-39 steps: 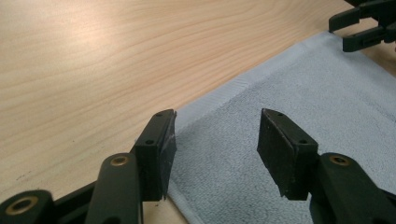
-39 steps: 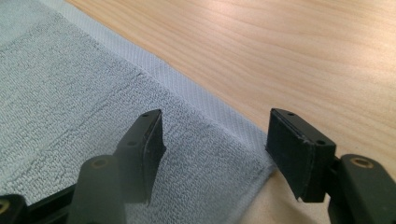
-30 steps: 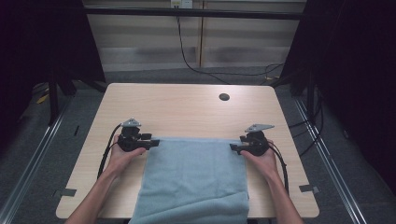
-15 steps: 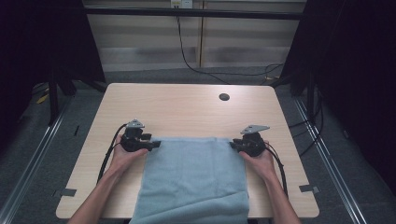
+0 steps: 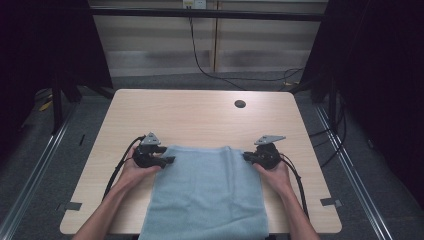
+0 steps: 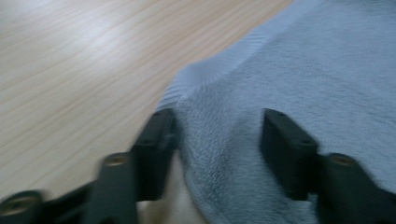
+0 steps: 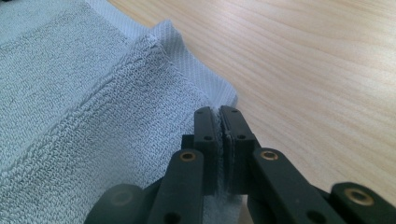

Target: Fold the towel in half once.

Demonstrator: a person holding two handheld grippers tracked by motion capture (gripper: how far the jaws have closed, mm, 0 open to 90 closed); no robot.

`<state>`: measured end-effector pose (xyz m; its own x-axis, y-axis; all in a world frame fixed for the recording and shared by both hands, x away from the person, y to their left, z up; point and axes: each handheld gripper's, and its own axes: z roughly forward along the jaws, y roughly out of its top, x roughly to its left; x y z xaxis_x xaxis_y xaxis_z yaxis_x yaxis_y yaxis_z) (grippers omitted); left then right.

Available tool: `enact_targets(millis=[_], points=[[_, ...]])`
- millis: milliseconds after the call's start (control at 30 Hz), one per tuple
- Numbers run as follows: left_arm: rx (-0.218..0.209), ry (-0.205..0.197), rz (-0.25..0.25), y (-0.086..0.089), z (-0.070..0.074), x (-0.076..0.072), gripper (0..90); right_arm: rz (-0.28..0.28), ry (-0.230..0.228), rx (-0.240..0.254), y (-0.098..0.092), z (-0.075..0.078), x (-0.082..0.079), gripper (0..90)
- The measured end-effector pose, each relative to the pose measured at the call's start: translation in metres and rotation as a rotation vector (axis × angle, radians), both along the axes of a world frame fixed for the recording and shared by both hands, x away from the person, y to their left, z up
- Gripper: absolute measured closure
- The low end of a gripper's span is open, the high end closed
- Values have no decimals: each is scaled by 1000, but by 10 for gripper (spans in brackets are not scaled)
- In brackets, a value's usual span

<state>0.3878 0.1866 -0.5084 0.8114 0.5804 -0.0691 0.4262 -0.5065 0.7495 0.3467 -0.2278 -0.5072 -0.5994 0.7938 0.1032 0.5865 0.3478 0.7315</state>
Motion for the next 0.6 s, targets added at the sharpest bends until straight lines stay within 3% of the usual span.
enact_targets(millis=[33,167,200,267,433,467,600], points=[[-2,-5,10,-2,0,-2,535,0,1,4,0,0,0,857],[-32,34,14,-1,0,0,809,-1,7,18,0,-1,0,858],[-66,74,27,0,-1,2,827,3,24,47,0,-1,1,863],[-102,107,35,2,-2,4,841,0,30,59,-1,-1,2,865],[-142,108,45,11,7,4,847,-8,20,85,-5,6,4,867],[-184,91,51,17,17,3,847,-17,0,116,-9,16,5,868],[-255,70,52,27,38,2,848,-27,-51,180,-17,41,6,870]])
